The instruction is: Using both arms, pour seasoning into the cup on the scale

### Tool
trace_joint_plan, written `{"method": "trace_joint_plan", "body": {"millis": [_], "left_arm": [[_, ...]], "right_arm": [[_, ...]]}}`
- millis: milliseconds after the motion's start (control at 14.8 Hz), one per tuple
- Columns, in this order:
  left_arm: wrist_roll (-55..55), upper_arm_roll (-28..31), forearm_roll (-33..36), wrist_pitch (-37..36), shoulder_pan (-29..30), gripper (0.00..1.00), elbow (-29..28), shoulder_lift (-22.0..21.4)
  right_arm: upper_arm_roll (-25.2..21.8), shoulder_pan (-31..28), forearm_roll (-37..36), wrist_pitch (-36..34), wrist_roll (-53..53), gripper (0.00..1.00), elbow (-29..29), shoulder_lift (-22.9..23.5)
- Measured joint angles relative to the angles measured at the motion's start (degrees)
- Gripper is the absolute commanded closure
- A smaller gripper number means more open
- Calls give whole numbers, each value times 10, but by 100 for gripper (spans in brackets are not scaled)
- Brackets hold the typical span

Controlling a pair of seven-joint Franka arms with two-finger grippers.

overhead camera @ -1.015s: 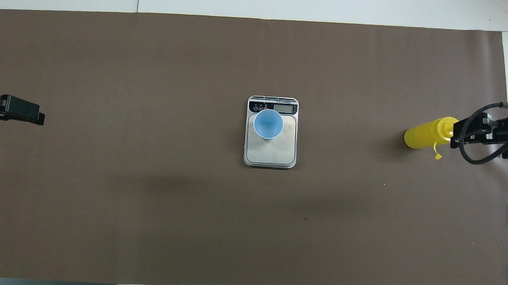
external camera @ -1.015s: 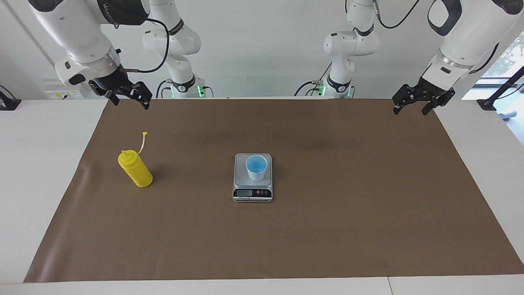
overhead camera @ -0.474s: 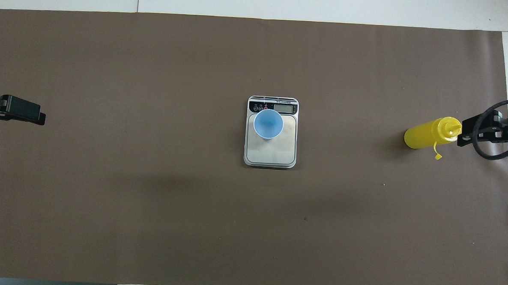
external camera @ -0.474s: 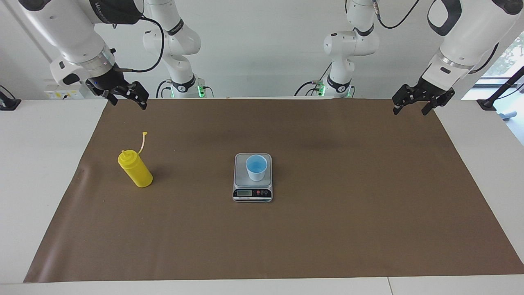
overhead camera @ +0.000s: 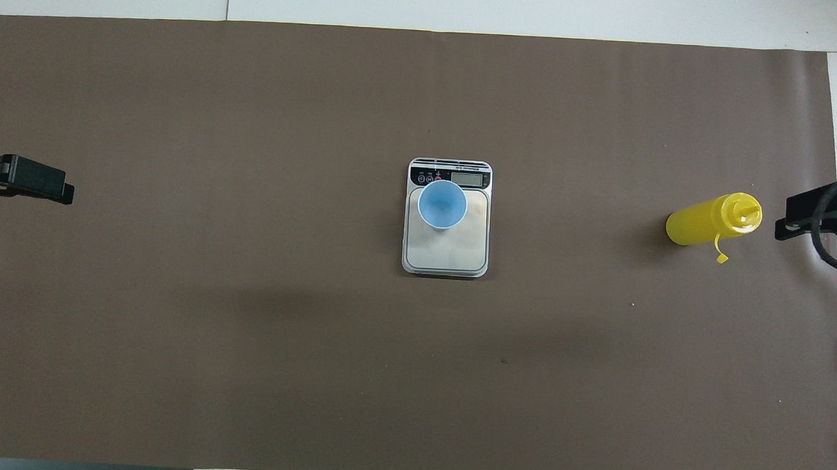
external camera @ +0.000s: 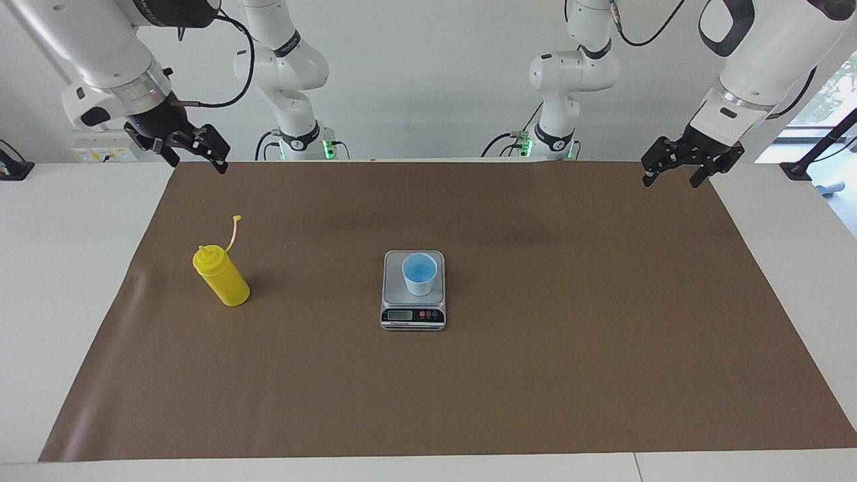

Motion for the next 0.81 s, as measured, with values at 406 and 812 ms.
{"method": "trace_joint_plan", "body": {"millis": [406, 812], "left_arm": [[1, -6, 9, -5, 0, 0, 1, -3], [1, -6, 9, -6, 0, 0, 1, -7]], "right_arm": [[-11, -2, 1, 9, -26, 0, -8, -1], [-11, -2, 1, 36, -28, 0, -13, -1]]}}
